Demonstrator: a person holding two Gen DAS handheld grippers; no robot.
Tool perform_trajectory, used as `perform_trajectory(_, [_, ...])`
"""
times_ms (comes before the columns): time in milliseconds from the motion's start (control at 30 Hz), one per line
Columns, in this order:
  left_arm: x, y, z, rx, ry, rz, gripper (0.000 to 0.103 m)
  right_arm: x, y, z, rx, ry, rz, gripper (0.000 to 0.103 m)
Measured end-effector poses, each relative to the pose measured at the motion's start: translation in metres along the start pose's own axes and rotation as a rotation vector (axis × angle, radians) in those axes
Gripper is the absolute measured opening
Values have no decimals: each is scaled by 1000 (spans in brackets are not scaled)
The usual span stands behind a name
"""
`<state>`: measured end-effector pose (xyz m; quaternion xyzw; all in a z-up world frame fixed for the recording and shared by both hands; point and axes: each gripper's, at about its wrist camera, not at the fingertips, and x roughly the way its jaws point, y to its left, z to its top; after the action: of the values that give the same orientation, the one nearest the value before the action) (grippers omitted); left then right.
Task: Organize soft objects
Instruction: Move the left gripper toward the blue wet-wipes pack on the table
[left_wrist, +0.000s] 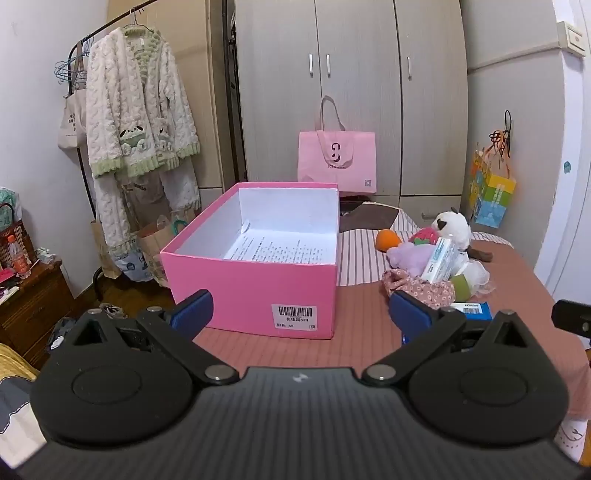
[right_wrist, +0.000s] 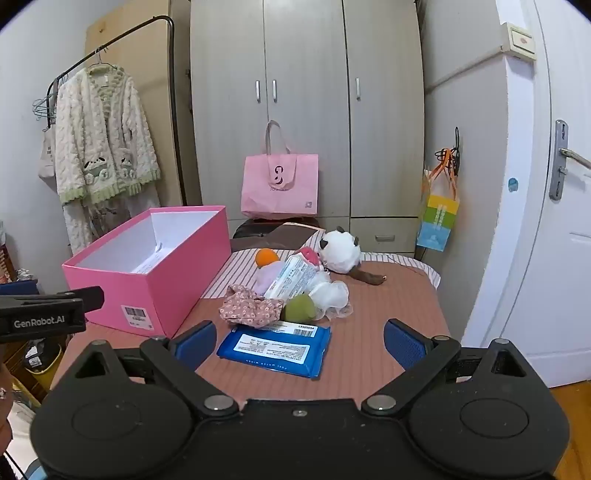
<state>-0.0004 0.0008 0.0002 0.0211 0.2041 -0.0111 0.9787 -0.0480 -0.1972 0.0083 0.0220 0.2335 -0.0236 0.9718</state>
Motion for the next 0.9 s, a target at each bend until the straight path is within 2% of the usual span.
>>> perform_trajectory(233, [-7, -2, -4, 14, -7, -39, 103, 0, -3, -1, 8, 10, 3, 99])
perform_trajectory(400, [3, -5, -5, 33, 6, -70, 103, 2, -4, -6, 10, 19, 4, 99])
perform_trajectory(633, [7, -5, -6, 17, -6, -64, 103, 8, -15, -7, 32, 37, -23, 99])
perform_trajectory(900, [15, -3, -7, 6, 25, -95, 103, 9, -19, -8, 20, 42, -30, 99])
